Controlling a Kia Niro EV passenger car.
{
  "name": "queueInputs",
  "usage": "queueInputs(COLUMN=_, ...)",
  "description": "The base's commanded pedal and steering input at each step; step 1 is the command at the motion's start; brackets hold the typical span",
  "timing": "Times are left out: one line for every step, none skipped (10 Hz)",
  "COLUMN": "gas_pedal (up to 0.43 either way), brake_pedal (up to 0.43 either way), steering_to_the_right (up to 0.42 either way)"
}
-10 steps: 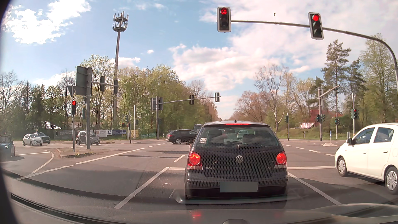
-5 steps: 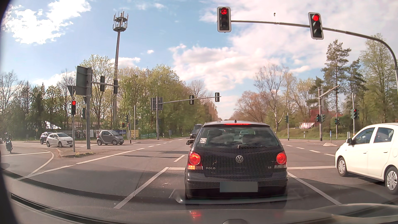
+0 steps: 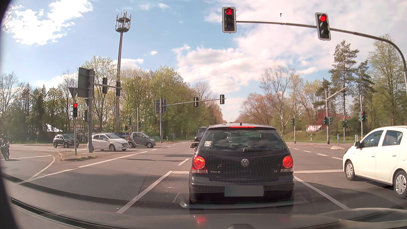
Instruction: Follow the waypoints while adhering to traffic rules and regulations
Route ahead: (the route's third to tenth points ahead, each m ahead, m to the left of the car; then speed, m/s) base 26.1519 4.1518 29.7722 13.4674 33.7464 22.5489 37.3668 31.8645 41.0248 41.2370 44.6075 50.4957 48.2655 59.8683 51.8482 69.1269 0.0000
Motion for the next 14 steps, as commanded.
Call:
queueInputs(gas_pedal=0.0, brake_pedal=0.25, steering_to_the_right=-0.001)
queueInputs(gas_pedal=0.0, brake_pedal=0.25, steering_to_the_right=-0.001)
queueInputs(gas_pedal=0.0, brake_pedal=0.25, steering_to_the_right=-0.001)
queueInputs(gas_pedal=0.0, brake_pedal=0.25, steering_to_the_right=-0.001)
queueInputs(gas_pedal=0.0, brake_pedal=0.25, steering_to_the_right=-0.001)
queueInputs(gas_pedal=0.0, brake_pedal=0.25, steering_to_the_right=-0.001)
queueInputs(gas_pedal=0.0, brake_pedal=0.25, steering_to_the_right=-0.001)
queueInputs(gas_pedal=0.0, brake_pedal=0.244, steering_to_the_right=-0.001)
queueInputs(gas_pedal=0.0, brake_pedal=0.244, steering_to_the_right=-0.001)
queueInputs(gas_pedal=0.0, brake_pedal=0.25, steering_to_the_right=-0.001)
queueInputs(gas_pedal=0.0, brake_pedal=0.25, steering_to_the_right=-0.001)
queueInputs(gas_pedal=0.0, brake_pedal=0.25, steering_to_the_right=-0.001)
queueInputs(gas_pedal=0.0, brake_pedal=0.25, steering_to_the_right=-0.001)
queueInputs(gas_pedal=0.0, brake_pedal=0.25, steering_to_the_right=-0.001)
